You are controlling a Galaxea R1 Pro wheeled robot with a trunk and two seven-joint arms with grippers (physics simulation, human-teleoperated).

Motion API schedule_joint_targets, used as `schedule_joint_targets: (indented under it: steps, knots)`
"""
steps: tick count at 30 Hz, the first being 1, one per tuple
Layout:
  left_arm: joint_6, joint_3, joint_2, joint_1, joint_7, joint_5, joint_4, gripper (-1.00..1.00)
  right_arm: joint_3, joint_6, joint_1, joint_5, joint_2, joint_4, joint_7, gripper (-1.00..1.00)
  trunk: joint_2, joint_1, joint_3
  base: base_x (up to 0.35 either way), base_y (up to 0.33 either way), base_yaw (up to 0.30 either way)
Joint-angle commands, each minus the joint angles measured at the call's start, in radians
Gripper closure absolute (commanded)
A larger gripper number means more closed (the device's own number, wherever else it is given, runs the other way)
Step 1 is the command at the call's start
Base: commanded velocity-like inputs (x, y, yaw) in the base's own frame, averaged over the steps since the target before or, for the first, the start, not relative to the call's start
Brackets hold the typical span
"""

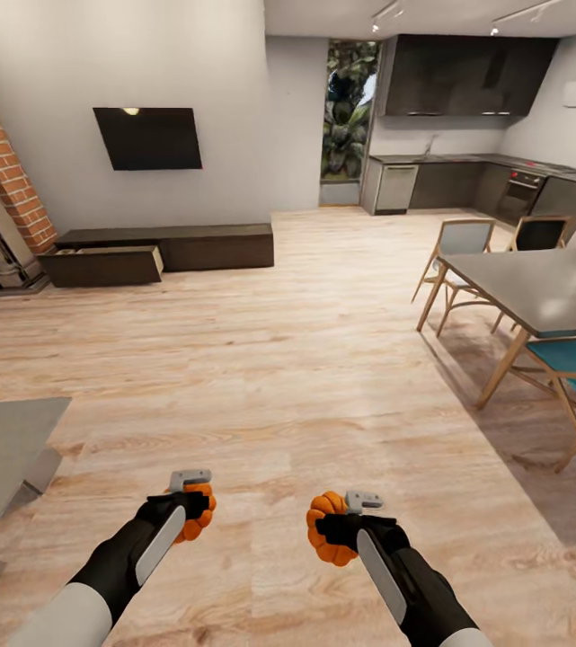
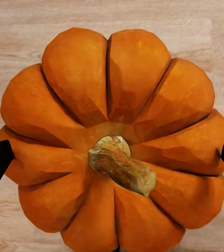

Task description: Place each of the two pumpkins and all three candles from the living room inside a cabinet in the living room (use any cabinet), then make sure every cabinet is closed, and position the cauldron so it is next to a table in the living room.

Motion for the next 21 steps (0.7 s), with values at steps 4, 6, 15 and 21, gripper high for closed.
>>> schedule_joint_targets:
  steps: [4,6,15,21]
  knots:
    - [-0.005,-0.006,0.001,0.000,0.012,0.007,0.005,1.00,0.002,-0.001,-0.001,-0.010,0.004,-0.002,-0.009,1.00,-0.002,0.001,-0.002,0.294,0.000,0.085]
    - [-0.007,-0.006,0.000,-0.001,0.012,0.007,0.007,1.00,0.002,-0.023,-0.001,-0.011,0.005,-0.002,-0.008,1.00,-0.002,0.001,-0.002,0.318,0.000,0.026]
    - [-0.011,-0.007,0.000,0.000,0.012,0.007,0.011,1.00,0.068,-0.081,-0.001,-0.012,0.005,0.032,-0.007,1.00,-0.002,0.001,-0.002,0.328,0.000,0.003]
    - [-0.034,-0.007,0.001,0.000,0.009,0.008,0.013,1.00,0.069,-0.111,-0.001,-0.013,0.004,0.037,-0.007,1.00,-0.002,0.001,-0.002,0.329,0.000,0.000]
